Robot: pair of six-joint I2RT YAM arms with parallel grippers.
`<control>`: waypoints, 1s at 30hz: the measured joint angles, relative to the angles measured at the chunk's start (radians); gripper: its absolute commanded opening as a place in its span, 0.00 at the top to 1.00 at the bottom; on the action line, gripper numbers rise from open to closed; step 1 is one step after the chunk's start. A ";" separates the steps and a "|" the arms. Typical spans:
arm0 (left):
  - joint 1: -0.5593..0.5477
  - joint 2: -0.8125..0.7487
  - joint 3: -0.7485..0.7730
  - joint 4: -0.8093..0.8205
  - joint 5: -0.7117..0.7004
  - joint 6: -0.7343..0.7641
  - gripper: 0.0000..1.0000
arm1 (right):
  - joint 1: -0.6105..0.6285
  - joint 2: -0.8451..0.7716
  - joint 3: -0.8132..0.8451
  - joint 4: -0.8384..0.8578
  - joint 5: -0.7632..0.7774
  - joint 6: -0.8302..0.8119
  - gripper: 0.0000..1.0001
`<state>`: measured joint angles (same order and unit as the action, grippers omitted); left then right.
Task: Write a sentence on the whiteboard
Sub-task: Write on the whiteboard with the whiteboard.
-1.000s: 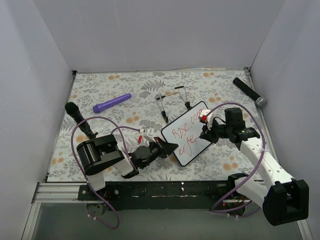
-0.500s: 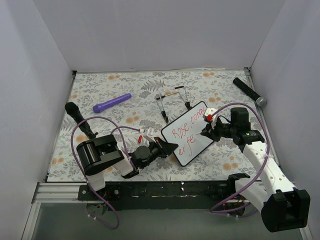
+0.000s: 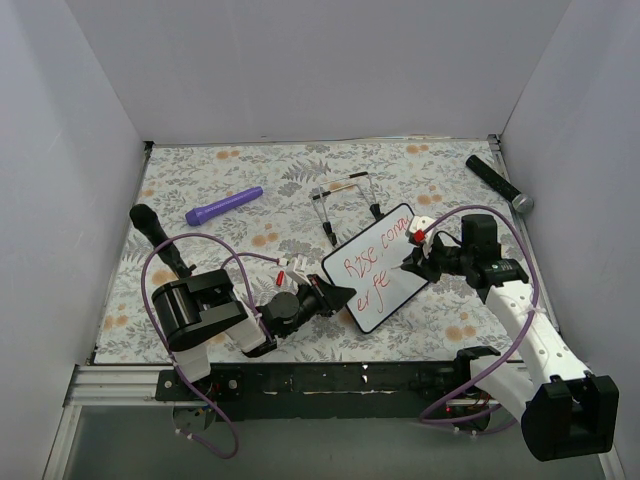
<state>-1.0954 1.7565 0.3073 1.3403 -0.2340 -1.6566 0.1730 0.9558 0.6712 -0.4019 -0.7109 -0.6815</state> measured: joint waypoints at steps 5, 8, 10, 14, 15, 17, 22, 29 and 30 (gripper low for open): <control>0.000 0.000 0.000 0.000 0.000 0.000 1.00 | -0.013 0.018 0.009 -0.030 -0.021 -0.054 0.99; 0.000 0.000 0.000 0.000 0.000 0.000 1.00 | -0.030 0.059 0.027 -0.051 -0.059 -0.079 0.99; 0.000 0.000 0.000 0.000 0.000 0.000 1.00 | -0.035 0.076 0.027 -0.053 -0.079 -0.080 0.99; 0.000 -0.002 -0.002 0.000 0.000 0.000 1.00 | -0.036 0.077 0.026 -0.050 -0.088 -0.074 0.99; 0.000 -0.002 -0.003 0.000 0.001 0.000 1.00 | -0.036 0.075 0.023 -0.042 -0.087 -0.069 0.99; 0.000 -0.002 -0.003 0.000 0.001 0.000 1.00 | -0.036 0.071 0.016 -0.037 -0.087 -0.059 0.99; 0.000 -0.003 -0.005 0.000 0.002 0.000 1.00 | -0.036 0.074 0.007 -0.017 -0.066 -0.035 0.99; 0.000 -0.003 -0.005 0.000 0.003 0.000 1.00 | -0.036 0.097 0.006 0.013 -0.030 -0.005 0.99; 0.000 -0.003 -0.005 0.000 0.003 0.000 1.00 | -0.036 0.099 0.006 0.017 -0.024 -0.002 0.99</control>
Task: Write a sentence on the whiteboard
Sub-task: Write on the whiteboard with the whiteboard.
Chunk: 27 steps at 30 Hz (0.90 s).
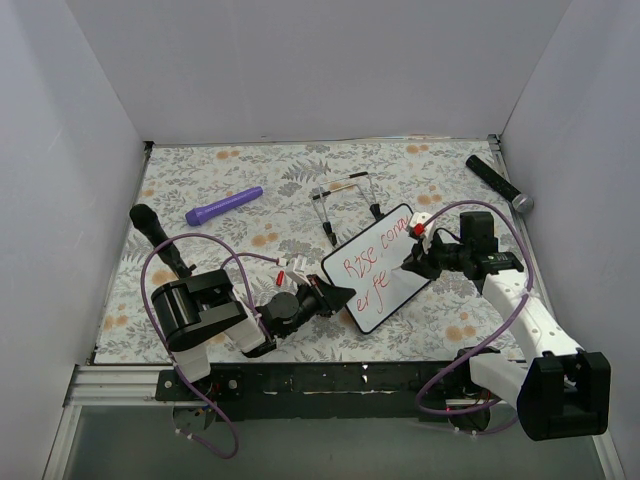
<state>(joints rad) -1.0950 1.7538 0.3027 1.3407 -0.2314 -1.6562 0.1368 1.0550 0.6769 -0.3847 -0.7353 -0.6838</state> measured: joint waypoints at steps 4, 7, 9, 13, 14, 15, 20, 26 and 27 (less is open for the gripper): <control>0.000 0.000 0.000 0.000 0.001 0.000 1.00 | 0.000 0.013 0.000 0.018 0.017 0.010 0.99; 0.000 0.000 0.000 0.000 0.002 0.000 1.00 | 0.000 0.020 0.000 0.026 0.026 0.019 0.99; 0.000 0.000 0.000 0.000 0.002 0.000 1.00 | 0.000 0.024 0.000 0.031 0.027 0.024 0.99; 0.000 0.000 0.000 0.000 0.002 0.000 1.00 | 0.003 0.025 0.000 0.044 0.027 0.032 0.99; 0.000 0.000 0.000 0.000 0.002 0.000 1.00 | 0.004 0.025 0.000 0.047 0.027 0.034 0.99; 0.000 0.000 0.000 0.000 0.002 0.000 1.00 | 0.006 0.025 -0.002 0.050 0.027 0.035 0.99; 0.000 0.000 0.000 0.000 0.002 -0.001 1.00 | 0.010 0.024 -0.005 0.060 0.022 0.041 0.99; 0.000 0.000 0.000 0.000 0.003 0.000 1.00 | 0.016 0.024 -0.006 0.060 -0.001 0.035 0.99; 0.000 0.000 0.000 0.000 0.003 0.000 1.00 | 0.017 0.025 -0.006 0.059 -0.005 0.032 0.99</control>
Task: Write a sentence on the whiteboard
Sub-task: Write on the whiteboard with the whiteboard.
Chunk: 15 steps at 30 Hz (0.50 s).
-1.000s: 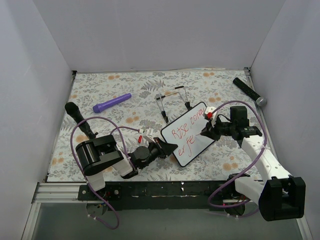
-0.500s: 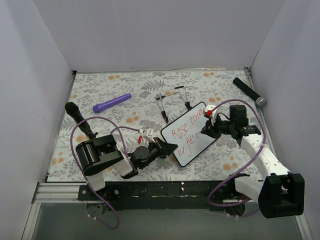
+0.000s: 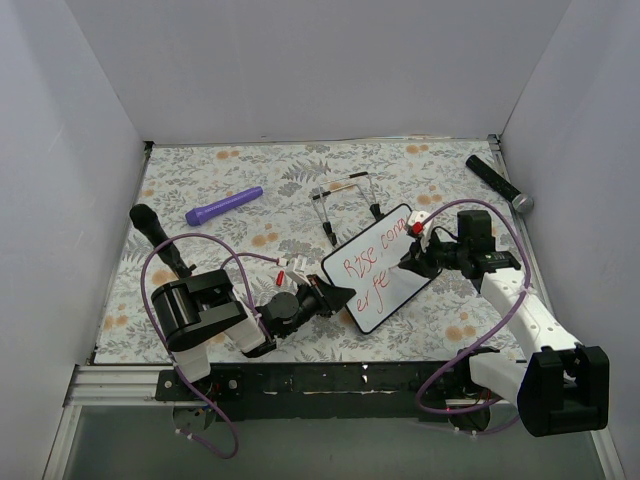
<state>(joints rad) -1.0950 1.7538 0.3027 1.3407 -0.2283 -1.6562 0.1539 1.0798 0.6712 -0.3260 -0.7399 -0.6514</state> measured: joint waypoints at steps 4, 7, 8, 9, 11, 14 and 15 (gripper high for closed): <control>0.000 0.000 0.000 -0.001 0.000 -0.001 1.00 | 0.003 0.008 0.000 -0.020 -0.021 -0.016 0.99; 0.000 0.000 0.000 -0.001 0.000 -0.002 1.00 | 0.003 0.014 0.005 -0.037 -0.032 -0.036 0.99; 0.000 0.000 0.000 -0.001 0.000 -0.002 1.00 | 0.003 0.016 0.007 -0.045 -0.034 -0.042 0.99; 0.000 0.000 0.000 -0.001 0.000 -0.002 1.00 | 0.003 0.018 0.008 -0.051 -0.035 -0.048 0.99; 0.000 0.000 0.000 -0.001 0.000 -0.002 1.00 | 0.003 0.018 0.008 -0.066 -0.037 -0.059 0.99; 0.000 0.000 0.000 -0.001 0.000 -0.002 1.00 | 0.003 0.018 0.008 -0.080 -0.035 -0.064 0.99; 0.000 0.000 0.000 -0.001 0.000 -0.002 1.00 | 0.003 0.018 0.008 -0.085 -0.034 -0.066 0.99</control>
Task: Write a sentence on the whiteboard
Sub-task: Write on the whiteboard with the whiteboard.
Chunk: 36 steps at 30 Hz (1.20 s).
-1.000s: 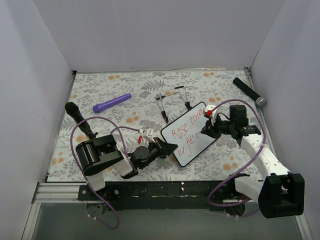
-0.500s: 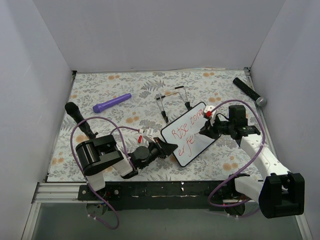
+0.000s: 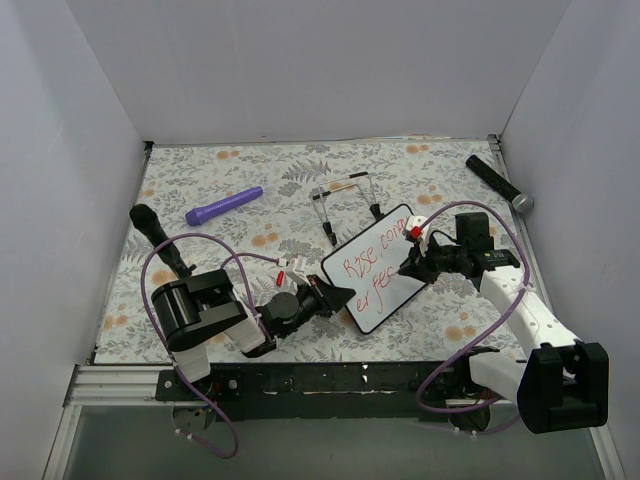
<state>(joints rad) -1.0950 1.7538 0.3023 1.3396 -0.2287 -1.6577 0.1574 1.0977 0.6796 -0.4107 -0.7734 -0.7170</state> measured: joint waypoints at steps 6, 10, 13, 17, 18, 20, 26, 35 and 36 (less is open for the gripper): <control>0.000 0.000 -0.001 0.000 0.000 0.000 1.00 | 0.000 0.000 0.001 -0.008 0.011 -0.005 0.99; 0.000 0.000 -0.001 0.000 0.000 0.000 1.00 | 0.001 0.000 0.001 -0.009 0.017 -0.003 0.99; 0.000 0.000 -0.001 0.000 0.000 0.000 1.00 | 0.001 0.000 0.001 -0.009 0.019 -0.002 0.99; 0.000 0.000 -0.001 0.000 0.000 0.000 1.00 | 0.001 0.000 0.002 -0.009 0.019 0.000 0.99; 0.000 0.000 -0.001 -0.001 0.000 0.000 1.00 | 0.001 0.000 0.002 -0.009 0.019 0.000 0.99; 0.000 0.000 -0.001 0.000 0.000 0.000 1.00 | 0.001 0.000 0.002 -0.009 0.019 0.000 0.99; 0.000 0.000 -0.002 -0.001 0.000 0.000 1.00 | 0.001 -0.001 0.002 -0.017 0.029 -0.002 0.99; 0.000 0.000 -0.002 0.000 0.000 0.001 1.00 | 0.000 -0.006 0.002 -0.031 0.049 -0.001 0.99; 0.000 0.000 -0.002 0.000 0.000 0.001 1.00 | 0.000 -0.007 0.002 -0.032 0.051 0.000 0.99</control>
<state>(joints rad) -1.0950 1.7538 0.3000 1.3392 -0.2287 -1.6569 0.1570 1.0908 0.6811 -0.4423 -0.7223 -0.7170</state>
